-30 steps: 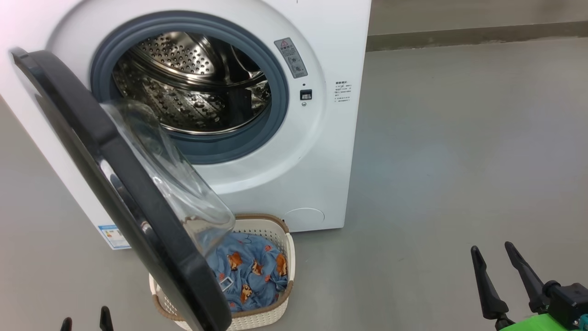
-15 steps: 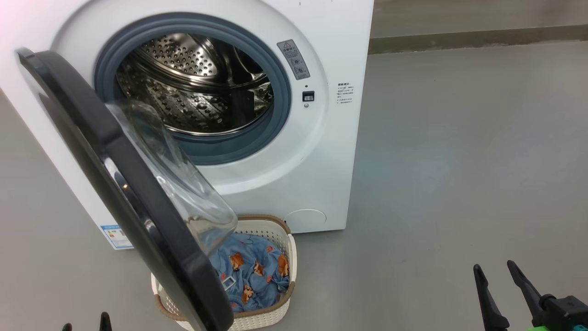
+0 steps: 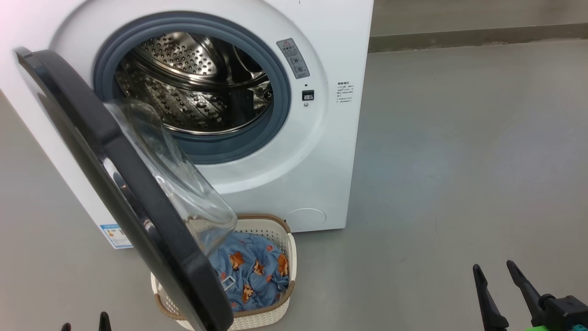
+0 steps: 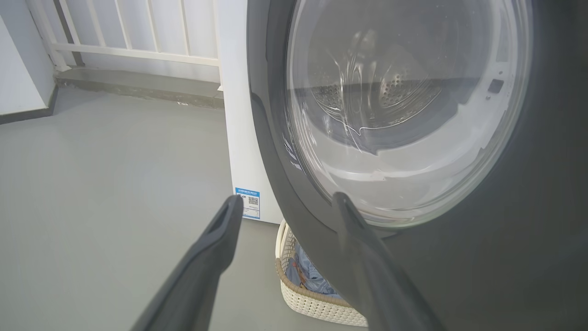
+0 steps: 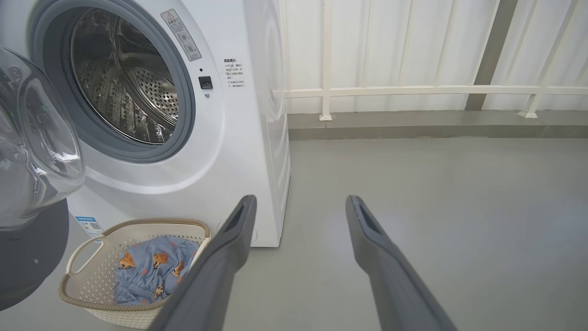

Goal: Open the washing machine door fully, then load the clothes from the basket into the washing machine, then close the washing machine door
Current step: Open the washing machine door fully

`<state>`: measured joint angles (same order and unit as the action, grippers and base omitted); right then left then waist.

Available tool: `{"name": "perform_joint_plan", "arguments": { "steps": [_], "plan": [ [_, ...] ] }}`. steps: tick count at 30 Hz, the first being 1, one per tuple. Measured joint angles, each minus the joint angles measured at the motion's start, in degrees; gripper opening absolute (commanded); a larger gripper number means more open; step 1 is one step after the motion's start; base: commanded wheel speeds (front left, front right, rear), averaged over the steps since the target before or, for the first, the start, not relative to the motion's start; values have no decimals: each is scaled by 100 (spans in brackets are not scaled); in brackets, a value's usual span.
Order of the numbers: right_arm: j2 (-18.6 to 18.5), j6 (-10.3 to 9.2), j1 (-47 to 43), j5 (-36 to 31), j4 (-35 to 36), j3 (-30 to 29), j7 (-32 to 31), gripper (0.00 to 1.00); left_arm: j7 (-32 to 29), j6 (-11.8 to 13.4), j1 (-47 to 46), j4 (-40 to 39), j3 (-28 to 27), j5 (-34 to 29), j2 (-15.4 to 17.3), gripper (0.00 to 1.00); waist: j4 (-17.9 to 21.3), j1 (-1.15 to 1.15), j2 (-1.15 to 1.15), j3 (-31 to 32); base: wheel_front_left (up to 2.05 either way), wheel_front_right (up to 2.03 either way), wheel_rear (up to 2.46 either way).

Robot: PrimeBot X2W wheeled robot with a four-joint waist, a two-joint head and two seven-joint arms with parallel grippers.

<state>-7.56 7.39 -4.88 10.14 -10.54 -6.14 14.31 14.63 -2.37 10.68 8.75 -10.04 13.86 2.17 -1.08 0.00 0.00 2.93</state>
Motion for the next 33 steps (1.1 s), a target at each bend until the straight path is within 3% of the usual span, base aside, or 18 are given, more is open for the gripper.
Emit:
{"name": "perform_joint_plan", "arguments": {
  "steps": [21,22,23,33],
  "plan": [
    [5,0,0,-51,41,9,0,100,0,-48,1,-21,-2,-114,0,100,-5,0,0,-12,0,0,0],
    [5,0,0,-51,43,9,0,100,0,-78,1,-3,-1,-104,1,72,-5,0,0,-14,0,0,0],
    [7,0,0,-51,44,9,0,100,-1,-126,1,24,4,-103,1,0,-4,0,0,-16,0,0,0],
    [7,0,0,-51,66,2,0,100,-1,-81,-1,14,-31,-87,-3,0,-18,0,0,-41,0,0,0]
  ]
}}
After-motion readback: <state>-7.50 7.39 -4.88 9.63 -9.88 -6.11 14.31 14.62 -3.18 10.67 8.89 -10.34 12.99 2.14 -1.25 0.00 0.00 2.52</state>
